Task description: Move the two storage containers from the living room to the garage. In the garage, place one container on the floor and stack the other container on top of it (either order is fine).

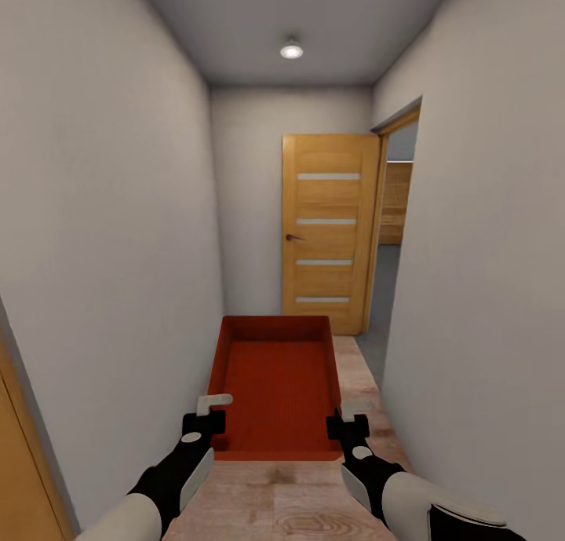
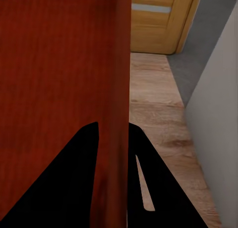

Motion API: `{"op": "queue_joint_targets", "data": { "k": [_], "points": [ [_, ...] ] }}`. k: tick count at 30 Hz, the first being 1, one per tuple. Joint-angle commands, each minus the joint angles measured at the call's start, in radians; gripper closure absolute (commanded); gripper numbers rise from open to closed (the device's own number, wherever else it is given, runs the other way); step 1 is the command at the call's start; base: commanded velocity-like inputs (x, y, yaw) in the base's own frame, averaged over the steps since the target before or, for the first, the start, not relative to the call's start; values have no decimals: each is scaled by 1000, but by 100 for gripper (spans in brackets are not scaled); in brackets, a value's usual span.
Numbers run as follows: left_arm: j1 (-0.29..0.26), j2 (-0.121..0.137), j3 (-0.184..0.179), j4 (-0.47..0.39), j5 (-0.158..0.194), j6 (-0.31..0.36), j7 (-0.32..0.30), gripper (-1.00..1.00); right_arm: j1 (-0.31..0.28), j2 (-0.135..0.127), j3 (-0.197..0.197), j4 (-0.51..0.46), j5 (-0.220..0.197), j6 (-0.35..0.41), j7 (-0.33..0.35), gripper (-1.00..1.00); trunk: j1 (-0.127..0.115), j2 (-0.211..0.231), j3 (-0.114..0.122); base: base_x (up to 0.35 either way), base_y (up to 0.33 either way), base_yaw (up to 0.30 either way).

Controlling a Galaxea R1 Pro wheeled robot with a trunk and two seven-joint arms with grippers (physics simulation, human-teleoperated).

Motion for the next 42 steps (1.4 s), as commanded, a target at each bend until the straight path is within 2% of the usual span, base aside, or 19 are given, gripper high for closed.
{"op": "queue_joint_targets", "data": {
  "k": [1,42],
  "points": [
    [-1,11,25,0,18,5,15,100,-1,-1,-13,-1,5,-13,-5,100,1,-1,-2,310,-1,0],
    [-1,10,25,0,24,5,15,100,-1,-1,-13,-1,5,-14,-5,100,1,-1,-2,311,0,0]
  ]
}}
